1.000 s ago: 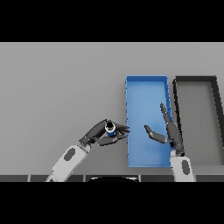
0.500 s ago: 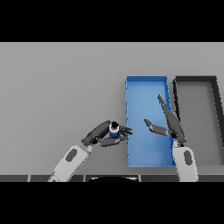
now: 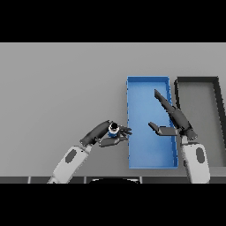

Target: Pick up the blue pipe and place it into the blue bin.

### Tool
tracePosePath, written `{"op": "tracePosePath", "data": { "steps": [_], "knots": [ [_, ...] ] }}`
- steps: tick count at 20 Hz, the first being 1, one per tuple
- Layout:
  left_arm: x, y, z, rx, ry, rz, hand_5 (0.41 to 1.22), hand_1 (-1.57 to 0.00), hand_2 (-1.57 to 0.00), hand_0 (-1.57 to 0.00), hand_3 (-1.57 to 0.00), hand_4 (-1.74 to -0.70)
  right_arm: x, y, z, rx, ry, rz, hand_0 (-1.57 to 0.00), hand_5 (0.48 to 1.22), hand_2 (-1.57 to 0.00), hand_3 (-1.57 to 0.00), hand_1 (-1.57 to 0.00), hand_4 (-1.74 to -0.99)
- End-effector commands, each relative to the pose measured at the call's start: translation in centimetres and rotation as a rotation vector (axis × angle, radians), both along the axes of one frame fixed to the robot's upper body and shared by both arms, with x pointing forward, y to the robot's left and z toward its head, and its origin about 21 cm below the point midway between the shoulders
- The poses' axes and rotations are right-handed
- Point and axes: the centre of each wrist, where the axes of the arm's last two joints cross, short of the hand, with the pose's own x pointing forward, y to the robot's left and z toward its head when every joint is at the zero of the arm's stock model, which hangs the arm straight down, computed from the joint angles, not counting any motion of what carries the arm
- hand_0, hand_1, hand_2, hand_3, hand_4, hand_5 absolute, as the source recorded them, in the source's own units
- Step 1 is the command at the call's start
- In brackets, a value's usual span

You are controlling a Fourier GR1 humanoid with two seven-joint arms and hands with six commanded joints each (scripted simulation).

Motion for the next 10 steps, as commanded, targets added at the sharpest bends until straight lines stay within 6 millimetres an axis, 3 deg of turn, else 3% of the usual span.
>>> {"op": "tracePosePath", "data": {
  "steps": [1, 5, 10],
  "knots": [
    [-0.2, -0.2, 0.0, 0.002, -0.005, -0.003, 1.221, -1.57, -1.57, -1.57, -1.57, -1.47, 0.0, 0.2, 1.1, -0.015, 0.013, 0.043, 0.0, 0.579, -0.01, 0.0, 0.0, -1.171],
    [-0.2, -0.1, 0.0, 0.016, 0.001, -0.004, 1.221, -1.57, -1.57, -1.57, -1.57, -1.47, -1.0, 1.8, 5.1, -0.125, -0.044, 0.224, 0.0, 0.539, 0.0, 0.0, 0.0, -1.205],
    [-0.1, -0.5, 0.3, 0.024, -0.014, -0.008, 1.221, -1.57, -1.57, -1.57, -1.57, -1.47, -1.2, 4.4, 7.3, -0.206, -0.039, 0.374, 0.0, 0.524, 0.0, 0.0, 0.0, -1.249]
  ]
}}
